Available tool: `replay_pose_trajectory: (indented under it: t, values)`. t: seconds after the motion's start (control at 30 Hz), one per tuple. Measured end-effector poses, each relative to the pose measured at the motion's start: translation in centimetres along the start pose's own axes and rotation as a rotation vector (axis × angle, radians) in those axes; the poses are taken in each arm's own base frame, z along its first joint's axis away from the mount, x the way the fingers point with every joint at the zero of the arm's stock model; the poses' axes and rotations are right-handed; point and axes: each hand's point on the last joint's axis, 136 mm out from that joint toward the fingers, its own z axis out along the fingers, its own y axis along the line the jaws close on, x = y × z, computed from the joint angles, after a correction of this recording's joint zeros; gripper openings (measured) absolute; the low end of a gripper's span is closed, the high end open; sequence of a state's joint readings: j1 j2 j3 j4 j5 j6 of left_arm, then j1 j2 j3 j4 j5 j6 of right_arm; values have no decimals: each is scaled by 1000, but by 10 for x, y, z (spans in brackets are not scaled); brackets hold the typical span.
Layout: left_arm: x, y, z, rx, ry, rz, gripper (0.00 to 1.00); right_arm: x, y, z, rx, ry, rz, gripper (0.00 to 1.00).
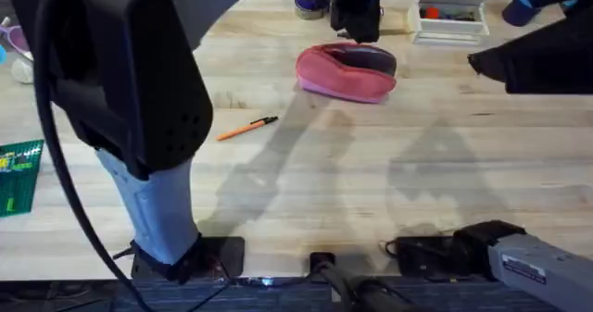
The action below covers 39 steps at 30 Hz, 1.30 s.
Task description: Unzip the bag, pick up the pens from the table one at a time and place them inside, then zip the bag closed.
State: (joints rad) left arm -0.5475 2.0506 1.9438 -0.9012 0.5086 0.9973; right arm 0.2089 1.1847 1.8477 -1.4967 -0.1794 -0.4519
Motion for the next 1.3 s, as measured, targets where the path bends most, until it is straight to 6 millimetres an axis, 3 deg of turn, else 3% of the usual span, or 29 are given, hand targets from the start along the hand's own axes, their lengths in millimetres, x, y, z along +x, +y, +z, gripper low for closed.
replay_pose_trajectory:
  t: [0.2,0.57,0.83,1.3]
  values:
    - [-1,-3,5,14,-4,-69,42,0,0,0,0,0,0,996]
    - [25,-13,44,102,26,-184,42,0,0,0,0,0,0,996]
    - [41,-9,44,68,107,-194,42,0,0,0,0,0,0,996]
    - [90,-16,57,64,313,-231,42,0,0,0,0,0,-1,996]
